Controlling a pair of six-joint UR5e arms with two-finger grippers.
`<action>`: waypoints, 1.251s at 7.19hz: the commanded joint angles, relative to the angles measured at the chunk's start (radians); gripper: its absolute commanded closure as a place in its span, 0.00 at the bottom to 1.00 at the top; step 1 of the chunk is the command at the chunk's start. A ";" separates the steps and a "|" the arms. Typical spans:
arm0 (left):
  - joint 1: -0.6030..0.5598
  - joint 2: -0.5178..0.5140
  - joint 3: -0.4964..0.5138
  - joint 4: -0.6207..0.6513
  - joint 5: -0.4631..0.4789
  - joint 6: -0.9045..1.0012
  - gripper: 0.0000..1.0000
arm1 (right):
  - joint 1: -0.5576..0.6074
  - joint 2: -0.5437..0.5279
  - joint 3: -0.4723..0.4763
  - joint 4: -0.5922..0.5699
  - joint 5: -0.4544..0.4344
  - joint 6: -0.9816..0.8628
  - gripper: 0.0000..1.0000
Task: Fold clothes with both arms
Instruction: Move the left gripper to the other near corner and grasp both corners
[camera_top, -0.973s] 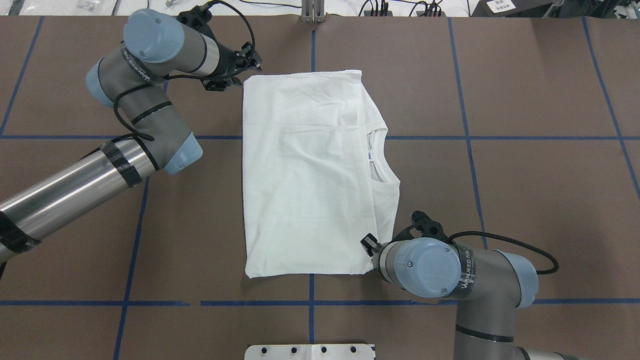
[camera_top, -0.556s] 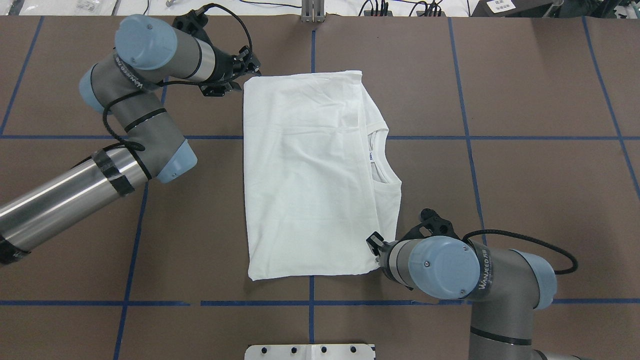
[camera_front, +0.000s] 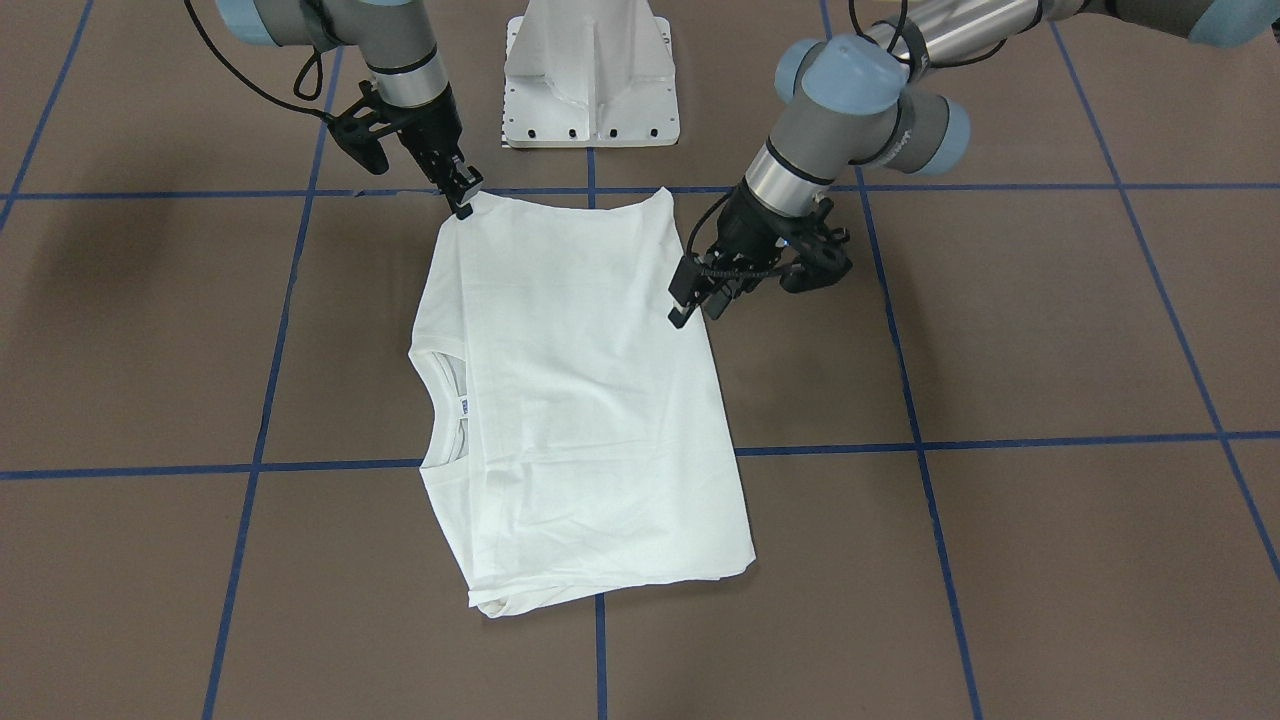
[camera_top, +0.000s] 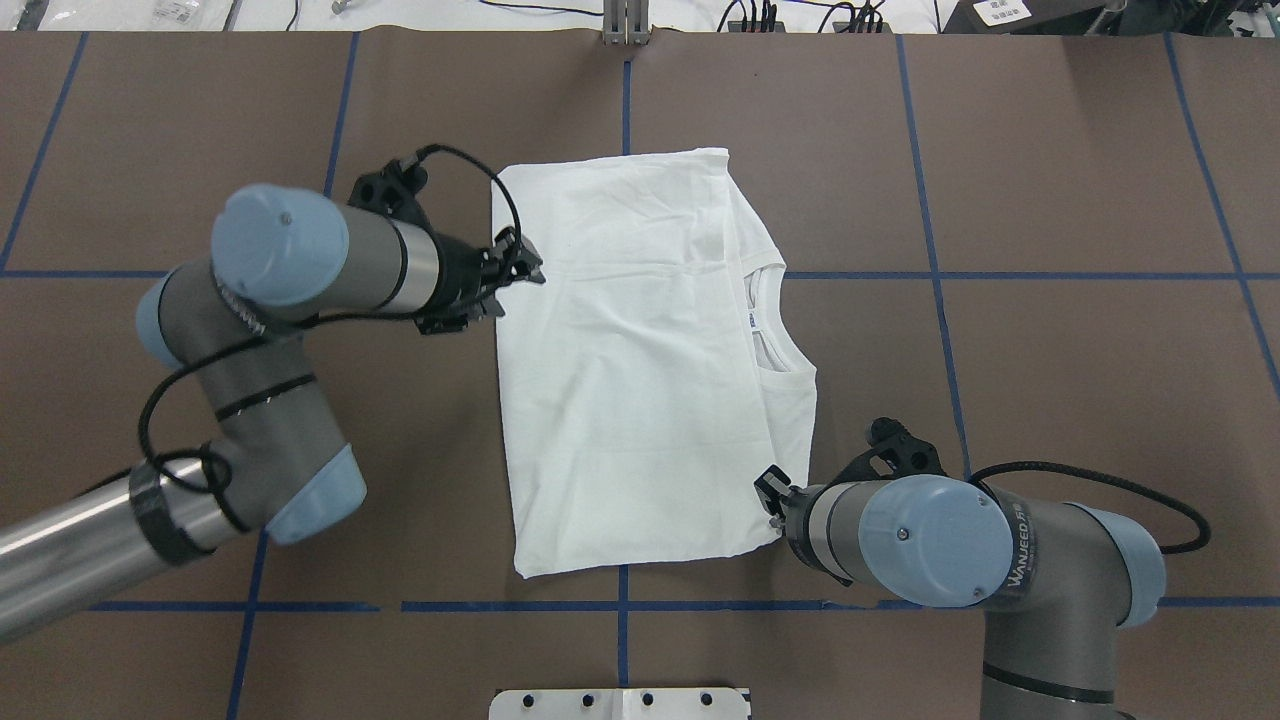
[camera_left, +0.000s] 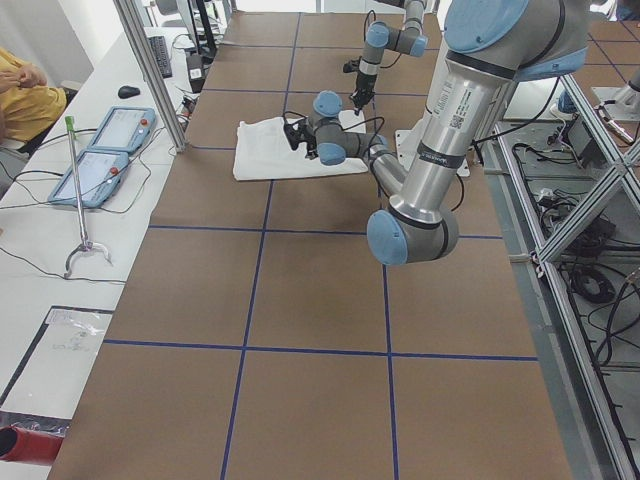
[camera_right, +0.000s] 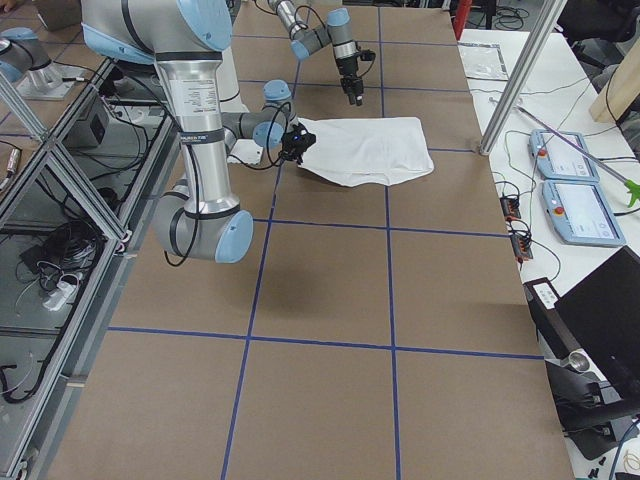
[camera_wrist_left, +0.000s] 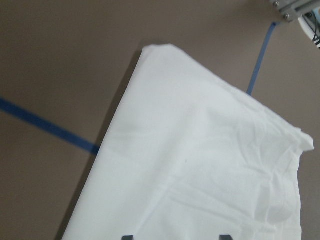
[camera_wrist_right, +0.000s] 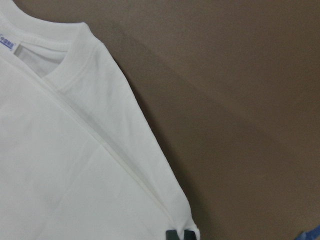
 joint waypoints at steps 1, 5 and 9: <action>0.203 0.078 -0.104 0.065 0.106 -0.141 0.34 | 0.000 -0.010 0.020 0.000 0.001 0.000 1.00; 0.321 0.083 -0.102 0.143 0.109 -0.217 0.36 | -0.007 -0.010 0.024 0.000 0.004 0.002 1.00; 0.307 0.073 -0.108 0.149 0.109 -0.236 1.00 | -0.013 -0.013 0.029 0.000 0.004 0.002 1.00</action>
